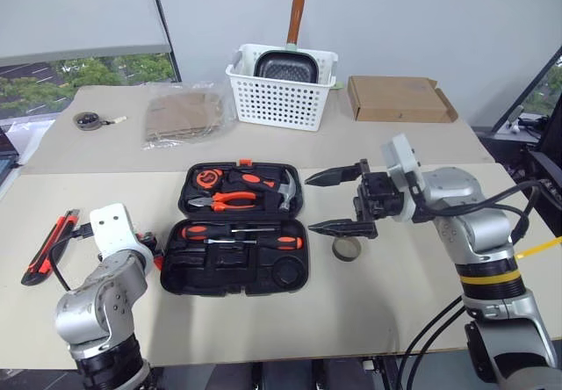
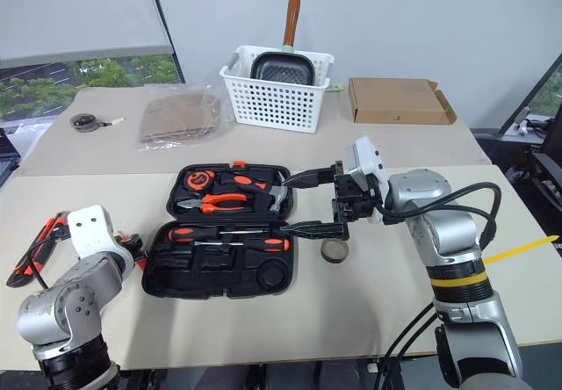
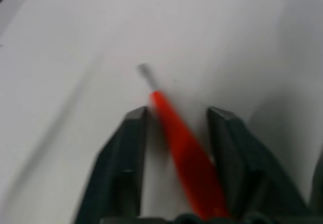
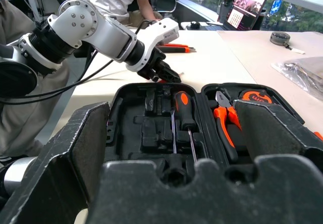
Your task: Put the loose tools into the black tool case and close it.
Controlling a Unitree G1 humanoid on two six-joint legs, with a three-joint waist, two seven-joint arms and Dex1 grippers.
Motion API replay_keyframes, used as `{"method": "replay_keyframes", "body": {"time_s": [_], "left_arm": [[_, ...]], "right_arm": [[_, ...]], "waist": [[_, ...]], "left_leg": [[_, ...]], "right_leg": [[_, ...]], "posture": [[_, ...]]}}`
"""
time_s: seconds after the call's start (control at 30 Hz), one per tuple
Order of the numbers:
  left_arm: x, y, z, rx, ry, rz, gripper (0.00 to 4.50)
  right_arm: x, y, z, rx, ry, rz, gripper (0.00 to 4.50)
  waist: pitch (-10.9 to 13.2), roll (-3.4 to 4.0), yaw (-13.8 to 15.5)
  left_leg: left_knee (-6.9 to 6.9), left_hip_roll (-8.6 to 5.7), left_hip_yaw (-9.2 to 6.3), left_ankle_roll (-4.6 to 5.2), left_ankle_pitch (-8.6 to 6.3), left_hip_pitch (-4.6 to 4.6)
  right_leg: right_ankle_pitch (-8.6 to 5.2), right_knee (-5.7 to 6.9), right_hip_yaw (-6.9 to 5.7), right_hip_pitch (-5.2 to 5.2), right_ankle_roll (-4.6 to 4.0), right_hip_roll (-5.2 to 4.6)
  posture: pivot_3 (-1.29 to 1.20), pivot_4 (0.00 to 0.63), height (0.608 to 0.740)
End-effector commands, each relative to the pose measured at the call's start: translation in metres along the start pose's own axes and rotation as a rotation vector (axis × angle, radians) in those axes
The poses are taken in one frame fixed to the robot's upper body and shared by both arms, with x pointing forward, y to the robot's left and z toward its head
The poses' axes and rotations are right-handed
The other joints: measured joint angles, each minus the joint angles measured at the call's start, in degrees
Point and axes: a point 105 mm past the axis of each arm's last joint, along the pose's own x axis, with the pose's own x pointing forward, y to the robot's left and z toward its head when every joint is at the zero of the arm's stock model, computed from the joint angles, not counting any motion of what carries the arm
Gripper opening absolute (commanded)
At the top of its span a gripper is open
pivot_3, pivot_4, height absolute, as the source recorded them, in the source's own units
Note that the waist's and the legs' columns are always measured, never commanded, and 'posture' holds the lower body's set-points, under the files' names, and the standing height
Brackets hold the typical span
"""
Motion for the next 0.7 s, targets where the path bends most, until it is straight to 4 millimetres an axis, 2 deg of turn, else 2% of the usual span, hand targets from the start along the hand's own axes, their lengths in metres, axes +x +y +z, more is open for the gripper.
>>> {"method": "replay_keyframes", "body": {"time_s": [0.03,0.07,0.4,0.6,0.7], "left_arm": [[0.001,0.014,-0.018,-0.004,0.075,0.064,0.25],[0.001,0.017,-0.017,-0.010,0.067,0.079,0.12],[0.005,0.030,0.003,-0.041,-0.028,0.062,0.12],[0.001,0.017,0.020,-0.026,-0.130,-0.055,0.12],[-0.012,0.009,0.036,-0.041,-0.225,-0.128,0.12]], "right_arm": [[-0.005,0.004,0.014,-0.034,-0.033,0.018,4.50],[-0.005,0.004,0.015,-0.031,-0.035,0.022,4.50],[-0.004,0.004,0.016,-0.031,-0.043,0.038,4.50],[-0.005,0.004,0.015,-0.029,-0.043,0.031,4.50],[-0.006,0.004,0.014,-0.027,-0.040,0.025,4.50]], "waist": [[0.0,0.00,0.0],[0.0,0.02,0.0],[0.0,0.01,-0.2],[0.0,-0.01,-0.1],[0.0,-0.10,0.0]], "left_leg": [[0.01,0.00,0.02,0.00,0.00,0.00],[0.00,0.00,0.03,0.01,0.00,0.00],[0.02,0.01,0.03,-0.01,0.00,0.01],[0.01,0.01,0.03,-0.01,0.00,-0.03],[0.01,0.01,0.03,-0.01,-0.01,-0.11]], "right_leg": [[0.01,0.00,0.01,0.00,-0.01,0.00],[0.01,-0.01,0.03,0.00,-0.02,-0.01],[0.01,0.04,-0.01,-0.03,-0.01,0.00],[0.02,0.02,-0.01,-0.07,-0.02,-0.01],[0.11,-0.04,-0.02,-0.09,-0.17,-0.03]], "posture": [[0.00,0.150,0.700],[0.00,0.150,0.700],[0.00,0.150,0.700],[0.00,0.150,0.700],[0.00,0.150,0.700]]}}
